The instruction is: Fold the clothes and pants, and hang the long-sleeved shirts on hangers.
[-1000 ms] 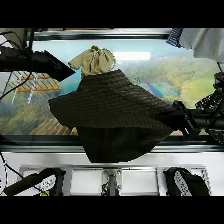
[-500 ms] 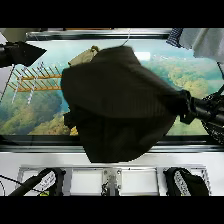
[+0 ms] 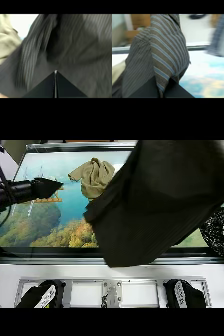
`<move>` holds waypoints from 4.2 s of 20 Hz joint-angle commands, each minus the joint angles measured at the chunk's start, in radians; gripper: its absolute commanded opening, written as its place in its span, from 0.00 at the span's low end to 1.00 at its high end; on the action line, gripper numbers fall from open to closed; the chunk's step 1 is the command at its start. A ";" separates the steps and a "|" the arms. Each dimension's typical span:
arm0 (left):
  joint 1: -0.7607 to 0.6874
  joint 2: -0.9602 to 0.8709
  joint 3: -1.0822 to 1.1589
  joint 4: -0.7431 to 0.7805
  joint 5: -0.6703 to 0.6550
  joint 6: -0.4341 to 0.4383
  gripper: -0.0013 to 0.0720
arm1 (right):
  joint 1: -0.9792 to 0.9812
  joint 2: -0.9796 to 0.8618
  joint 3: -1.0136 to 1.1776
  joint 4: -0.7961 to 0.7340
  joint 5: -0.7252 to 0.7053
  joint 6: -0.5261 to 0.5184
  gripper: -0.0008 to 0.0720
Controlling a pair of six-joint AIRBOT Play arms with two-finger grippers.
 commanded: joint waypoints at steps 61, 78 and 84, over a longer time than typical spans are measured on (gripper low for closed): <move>-0.314 -0.292 0.225 -0.002 -0.082 -0.001 0.04 | -0.706 -0.340 0.725 -0.984 -0.214 0.725 0.02; -0.315 -0.292 0.225 -0.001 -0.092 -0.001 0.04 | -0.774 -0.359 0.724 -1.028 -0.052 0.839 0.02; -0.315 -0.292 0.225 -0.001 -0.092 -0.001 0.04 | -0.793 -0.329 0.724 -1.031 -0.050 0.839 0.04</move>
